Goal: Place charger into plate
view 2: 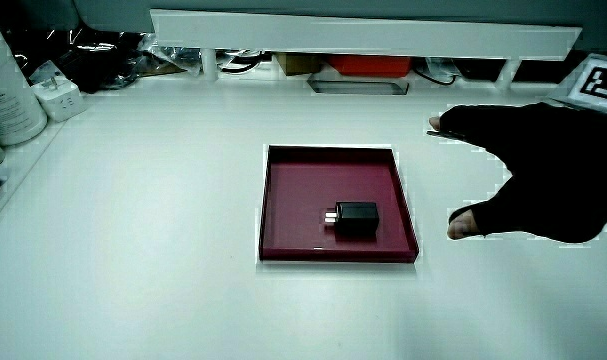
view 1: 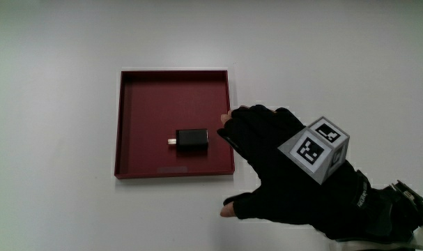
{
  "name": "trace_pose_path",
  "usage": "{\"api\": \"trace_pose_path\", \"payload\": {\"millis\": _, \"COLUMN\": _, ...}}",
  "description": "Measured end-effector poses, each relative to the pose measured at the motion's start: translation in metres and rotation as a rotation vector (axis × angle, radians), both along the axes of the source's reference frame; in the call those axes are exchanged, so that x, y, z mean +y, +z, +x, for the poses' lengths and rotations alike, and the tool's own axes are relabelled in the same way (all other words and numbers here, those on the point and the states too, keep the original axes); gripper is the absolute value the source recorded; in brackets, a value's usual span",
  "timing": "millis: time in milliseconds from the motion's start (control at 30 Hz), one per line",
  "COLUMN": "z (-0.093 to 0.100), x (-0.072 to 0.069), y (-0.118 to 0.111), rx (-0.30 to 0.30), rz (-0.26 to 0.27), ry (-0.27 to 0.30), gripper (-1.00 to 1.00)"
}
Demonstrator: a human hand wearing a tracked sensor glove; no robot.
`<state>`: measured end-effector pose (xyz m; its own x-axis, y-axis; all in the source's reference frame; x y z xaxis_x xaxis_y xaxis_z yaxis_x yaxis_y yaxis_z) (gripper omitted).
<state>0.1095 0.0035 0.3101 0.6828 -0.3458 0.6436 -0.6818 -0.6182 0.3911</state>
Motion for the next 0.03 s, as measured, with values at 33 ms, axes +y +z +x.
{"api": "trace_pose_path", "payload": {"millis": 33, "z": -0.0001, "x": 0.0011, "y": -0.0019, "rx": -0.002, "rz": -0.002, "ry": -0.002, "gripper": -1.0}}
